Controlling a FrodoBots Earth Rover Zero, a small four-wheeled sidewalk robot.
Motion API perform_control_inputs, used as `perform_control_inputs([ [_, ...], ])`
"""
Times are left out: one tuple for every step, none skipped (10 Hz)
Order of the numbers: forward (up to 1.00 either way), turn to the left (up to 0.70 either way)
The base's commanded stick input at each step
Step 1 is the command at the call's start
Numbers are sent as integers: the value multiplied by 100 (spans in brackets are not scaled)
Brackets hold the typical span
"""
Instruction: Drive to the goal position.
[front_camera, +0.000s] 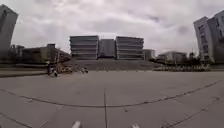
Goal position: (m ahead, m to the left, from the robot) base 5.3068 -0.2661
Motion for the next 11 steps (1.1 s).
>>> perform_control_inputs([
  [70,0],
  [70,0],
  [70,0],
  [70,0],
  [70,0],
  [70,0],
  [70,0],
  [70,0],
  [70,0],
  [70,0],
  [70,0],
])
